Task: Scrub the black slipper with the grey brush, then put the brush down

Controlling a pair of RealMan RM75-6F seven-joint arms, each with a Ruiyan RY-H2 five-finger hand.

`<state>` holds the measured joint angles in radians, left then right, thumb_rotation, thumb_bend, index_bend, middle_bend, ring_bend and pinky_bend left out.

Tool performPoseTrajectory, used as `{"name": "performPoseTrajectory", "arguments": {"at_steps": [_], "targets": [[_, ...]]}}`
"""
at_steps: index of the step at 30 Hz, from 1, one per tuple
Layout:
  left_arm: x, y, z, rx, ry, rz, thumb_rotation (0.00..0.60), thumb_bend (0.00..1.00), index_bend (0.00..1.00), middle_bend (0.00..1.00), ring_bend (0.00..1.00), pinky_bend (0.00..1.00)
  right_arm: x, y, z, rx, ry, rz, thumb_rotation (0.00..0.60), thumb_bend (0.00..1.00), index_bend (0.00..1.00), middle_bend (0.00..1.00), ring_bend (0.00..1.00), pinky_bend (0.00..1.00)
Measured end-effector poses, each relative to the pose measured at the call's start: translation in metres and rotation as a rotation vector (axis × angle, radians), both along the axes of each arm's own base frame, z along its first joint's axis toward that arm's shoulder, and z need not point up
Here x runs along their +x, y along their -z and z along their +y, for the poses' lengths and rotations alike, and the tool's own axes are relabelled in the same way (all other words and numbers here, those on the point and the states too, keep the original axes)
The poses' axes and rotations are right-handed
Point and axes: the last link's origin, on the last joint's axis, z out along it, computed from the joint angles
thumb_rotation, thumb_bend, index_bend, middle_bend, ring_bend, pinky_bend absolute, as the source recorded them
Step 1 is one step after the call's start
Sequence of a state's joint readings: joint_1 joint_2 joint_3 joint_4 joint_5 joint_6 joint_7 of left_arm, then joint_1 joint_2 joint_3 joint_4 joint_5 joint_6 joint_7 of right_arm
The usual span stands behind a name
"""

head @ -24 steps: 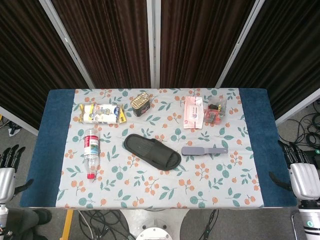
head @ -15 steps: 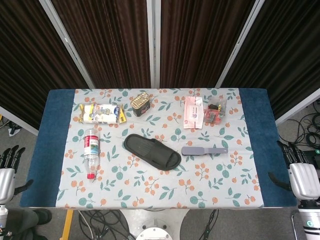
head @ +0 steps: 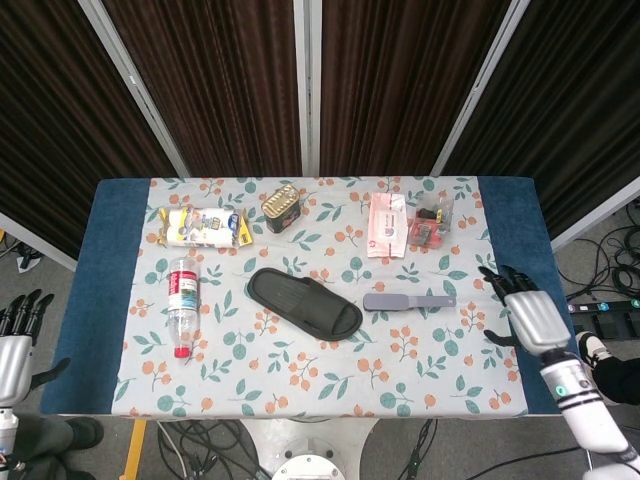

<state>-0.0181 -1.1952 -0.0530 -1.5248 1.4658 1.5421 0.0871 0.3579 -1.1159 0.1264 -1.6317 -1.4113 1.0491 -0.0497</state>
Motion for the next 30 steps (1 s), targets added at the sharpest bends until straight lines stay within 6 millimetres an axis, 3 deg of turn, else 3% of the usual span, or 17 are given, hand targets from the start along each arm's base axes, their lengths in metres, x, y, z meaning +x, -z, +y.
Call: {"name": "performPoseTrajectory", "arguments": {"at_steps": [7,14,22,30], "targets": [[-0.004,0.002,0.002,-0.008,-0.011,-0.009,0.6,0.17,0.16,0.17,0.1,0.17,0.009,0.062,-0.054,0.122,0.012,0.069,0.6,0.14,0.29,0.32,0.14,0.18],[-0.009,0.003,0.001,-0.008,-0.027,-0.017,0.6,0.17,0.16,0.17,0.1,0.17,0.017,0.105,-0.08,0.195,0.011,0.111,0.6,0.16,0.34,0.4,0.24,0.27],[-0.012,0.005,0.0,-0.009,-0.035,-0.019,0.6,0.17,0.16,0.17,0.1,0.17,0.015,0.119,-0.083,0.234,0.041,0.099,0.6,0.18,0.46,0.5,0.4,0.52],[-0.013,0.006,0.0,-0.008,-0.04,-0.02,0.6,0.17,0.16,0.17,0.1,0.17,0.012,0.119,-0.083,0.264,0.068,0.079,0.6,0.18,0.5,0.53,0.43,0.56]]}}
